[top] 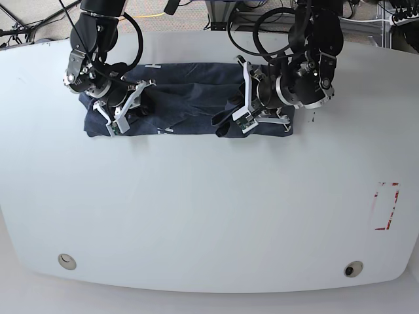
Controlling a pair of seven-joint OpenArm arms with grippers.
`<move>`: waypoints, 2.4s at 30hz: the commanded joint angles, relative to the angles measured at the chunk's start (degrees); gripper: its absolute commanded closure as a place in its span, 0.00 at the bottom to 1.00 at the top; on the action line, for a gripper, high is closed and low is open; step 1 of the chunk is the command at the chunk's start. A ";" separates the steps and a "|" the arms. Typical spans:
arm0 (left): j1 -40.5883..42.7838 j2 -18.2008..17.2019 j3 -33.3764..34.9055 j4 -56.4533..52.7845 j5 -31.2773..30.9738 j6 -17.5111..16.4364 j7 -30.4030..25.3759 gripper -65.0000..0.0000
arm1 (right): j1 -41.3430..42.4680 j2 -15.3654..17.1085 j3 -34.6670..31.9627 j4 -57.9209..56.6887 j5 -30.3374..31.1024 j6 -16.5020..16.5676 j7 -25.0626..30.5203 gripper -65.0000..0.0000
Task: Fold the T-shirt properly
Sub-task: 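Grasp the strip's middle with the left gripper and fold it toward the right gripper, then grasp both ends of the folded strip with both grippers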
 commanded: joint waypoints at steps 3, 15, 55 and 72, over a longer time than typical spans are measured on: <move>-1.64 1.74 0.28 0.77 0.58 -0.06 -1.44 0.89 | 0.03 0.46 0.15 0.28 -1.84 -0.32 -1.84 0.82; -3.04 2.62 4.50 1.20 -0.65 -0.06 -1.18 0.51 | 0.11 0.46 0.06 0.55 -1.84 -0.32 -1.84 0.82; -3.40 -7.66 -12.47 -22.71 -4.70 -0.06 -6.89 0.49 | 2.93 7.76 23.80 8.11 31.21 -0.32 -20.39 0.06; -3.48 -10.48 -12.47 -23.06 -4.70 -0.06 -9.09 0.49 | 3.02 17.51 32.06 -16.77 36.40 -0.32 -21.36 0.06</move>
